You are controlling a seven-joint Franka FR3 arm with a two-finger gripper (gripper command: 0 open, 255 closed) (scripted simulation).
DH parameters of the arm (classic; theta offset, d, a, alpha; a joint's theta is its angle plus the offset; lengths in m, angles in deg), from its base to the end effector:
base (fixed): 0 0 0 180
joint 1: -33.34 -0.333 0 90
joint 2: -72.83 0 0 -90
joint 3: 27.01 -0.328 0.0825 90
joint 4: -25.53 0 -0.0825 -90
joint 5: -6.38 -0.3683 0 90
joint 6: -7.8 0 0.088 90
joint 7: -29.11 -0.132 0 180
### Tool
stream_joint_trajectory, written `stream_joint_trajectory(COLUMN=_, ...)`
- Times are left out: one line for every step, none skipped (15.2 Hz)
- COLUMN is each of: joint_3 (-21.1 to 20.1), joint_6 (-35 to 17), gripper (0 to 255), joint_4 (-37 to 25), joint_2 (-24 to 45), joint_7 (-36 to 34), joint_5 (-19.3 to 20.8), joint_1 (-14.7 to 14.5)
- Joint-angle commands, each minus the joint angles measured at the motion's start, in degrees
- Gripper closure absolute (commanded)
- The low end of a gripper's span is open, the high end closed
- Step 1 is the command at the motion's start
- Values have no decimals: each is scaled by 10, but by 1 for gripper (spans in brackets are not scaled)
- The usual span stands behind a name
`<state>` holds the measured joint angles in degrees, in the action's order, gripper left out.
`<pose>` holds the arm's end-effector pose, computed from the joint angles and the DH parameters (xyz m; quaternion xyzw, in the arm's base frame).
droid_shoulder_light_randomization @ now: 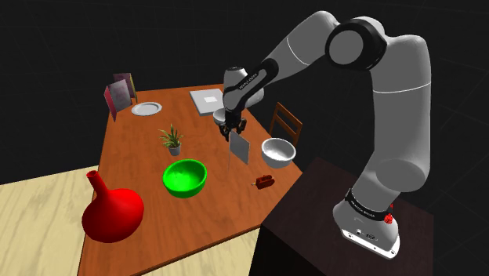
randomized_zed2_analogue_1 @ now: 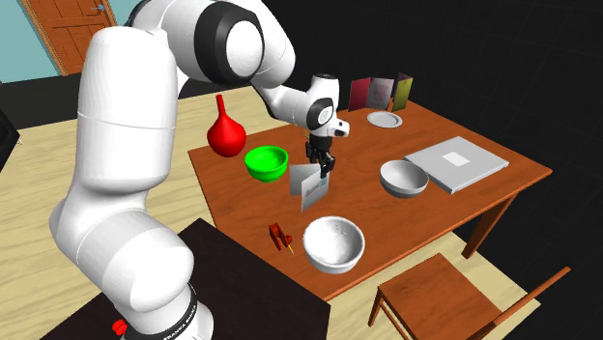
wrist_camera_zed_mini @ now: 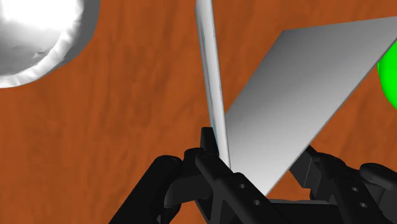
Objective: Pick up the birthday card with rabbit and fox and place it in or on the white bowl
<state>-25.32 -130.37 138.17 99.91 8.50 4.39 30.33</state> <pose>0.6081 0.0153 0.2256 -0.9838 0.1789 0.0140 0.0020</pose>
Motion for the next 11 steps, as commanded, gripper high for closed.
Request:
stream_joint_trajectory(joint_3=0, joint_6=13, gripper=255, joint_4=-4, joint_2=-9, joint_7=0, joint_5=1, joint_1=0)
stream_joint_trajectory(joint_3=1, joint_6=19, gripper=255, joint_4=-4, joint_2=-15, joint_7=-1, joint_5=1, joint_1=0)
stream_joint_trajectory(joint_3=1, joint_6=25, gripper=255, joint_4=-5, joint_2=-20, joint_7=-1, joint_5=1, joint_1=0)
stream_joint_trajectory(joint_3=1, joint_6=31, gripper=255, joint_4=-5, joint_2=-25, joint_7=-1, joint_5=2, joint_1=0)
stream_joint_trajectory(joint_3=1, joint_6=37, gripper=255, joint_4=-6, joint_2=-31, joint_7=-1, joint_5=2, joint_1=-1)
stream_joint_trajectory(joint_3=1, joint_6=43, gripper=255, joint_4=-7, joint_2=-36, joint_7=-2, joint_5=2, joint_1=-1)
stream_joint_trajectory(joint_3=1, joint_6=49, gripper=255, joint_4=-8, joint_2=-41, joint_7=-2, joint_5=2, joint_1=-1)
stream_joint_trajectory(joint_3=2, joint_6=55, gripper=255, joint_4=-9, joint_2=-46, joint_7=-2, joint_5=3, joint_1=-1)
stream_joint_trajectory(joint_3=2, joint_6=61, gripper=255, joint_4=-11, joint_2=-51, joint_7=-2, joint_5=3, joint_1=-1)
stream_joint_trajectory(joint_3=2, joint_6=67, gripper=255, joint_4=-12, joint_2=-56, joint_7=-3, joint_5=3, joint_1=-1)
stream_joint_trajectory(joint_3=2, joint_6=74, gripper=255, joint_4=-13, joint_2=-60, joint_7=-3, joint_5=4, joint_1=-1)
